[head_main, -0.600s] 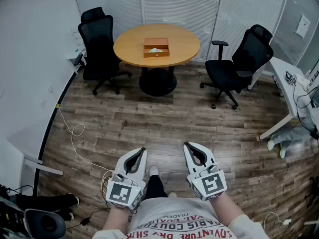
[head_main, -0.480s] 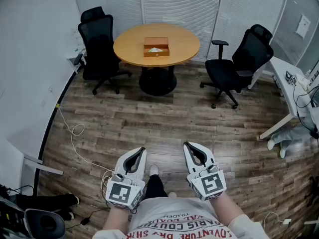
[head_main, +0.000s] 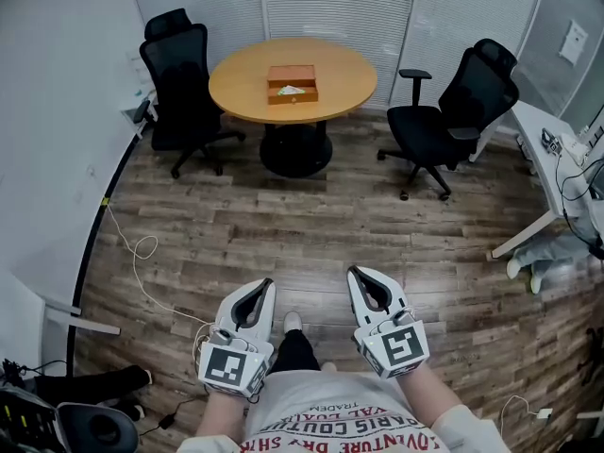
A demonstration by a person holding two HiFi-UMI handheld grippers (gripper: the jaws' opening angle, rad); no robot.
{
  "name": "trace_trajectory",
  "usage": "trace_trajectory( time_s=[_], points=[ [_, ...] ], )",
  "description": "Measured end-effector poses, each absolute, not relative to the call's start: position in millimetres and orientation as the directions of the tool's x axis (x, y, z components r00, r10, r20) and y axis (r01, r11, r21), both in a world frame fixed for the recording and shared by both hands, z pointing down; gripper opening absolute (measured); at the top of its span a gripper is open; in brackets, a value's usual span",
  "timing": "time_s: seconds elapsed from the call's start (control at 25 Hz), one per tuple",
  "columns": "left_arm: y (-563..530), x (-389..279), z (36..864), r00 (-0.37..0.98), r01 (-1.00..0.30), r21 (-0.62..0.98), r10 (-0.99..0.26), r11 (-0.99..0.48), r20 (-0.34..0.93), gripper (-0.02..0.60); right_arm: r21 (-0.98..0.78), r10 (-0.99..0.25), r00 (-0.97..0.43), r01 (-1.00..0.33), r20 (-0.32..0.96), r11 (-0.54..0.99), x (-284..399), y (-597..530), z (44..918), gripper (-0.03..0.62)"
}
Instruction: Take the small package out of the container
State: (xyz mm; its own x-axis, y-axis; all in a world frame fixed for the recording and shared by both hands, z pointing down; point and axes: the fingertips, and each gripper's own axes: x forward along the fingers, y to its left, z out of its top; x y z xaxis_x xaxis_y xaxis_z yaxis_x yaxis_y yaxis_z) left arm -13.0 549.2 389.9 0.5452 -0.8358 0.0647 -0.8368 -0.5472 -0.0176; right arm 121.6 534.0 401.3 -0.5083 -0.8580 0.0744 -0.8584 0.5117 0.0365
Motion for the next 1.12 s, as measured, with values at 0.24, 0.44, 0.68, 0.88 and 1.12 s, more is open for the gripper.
trace_trajectory(
  time_s=[0.24,0.44,0.68,0.88,1.12],
  points=[
    [505.1,-22.3,393.9,0.553,-0.833,0.011,-0.83,-0.554,0.068,0.011,0.018,-0.862,-0.498,-0.865,0.093,0.501,116.1,496.0,406.2,0.008],
    [452.4,-38.5,395.2,0.563,-0.826,0.014,-0.824,-0.563,0.058,0.011,0.054,-0.881,-0.436,-0.89,0.184,0.452,108.5,438.9,419.6,0.008],
    [377.5,-78.7,384.5,0.564,-0.825,0.025,-0.824,-0.564,0.041,0.011,0.056,-0.892,-0.419,-0.9,0.17,0.433,79.1,368.0,410.3,0.008],
    [334.3,-102.8,378.9,0.566,-0.824,0.021,-0.823,-0.566,0.044,0.011,0.054,-0.893,-0.412,-0.902,0.182,0.428,56.2,323.3,405.7,0.008],
    [299.9,-125.9,388.7,0.532,-0.847,0.042,-0.844,-0.53,0.074,0.011,0.067,-0.87,-0.446,-0.881,0.211,0.468,33.2,284.4,415.9,0.008]
  ],
)
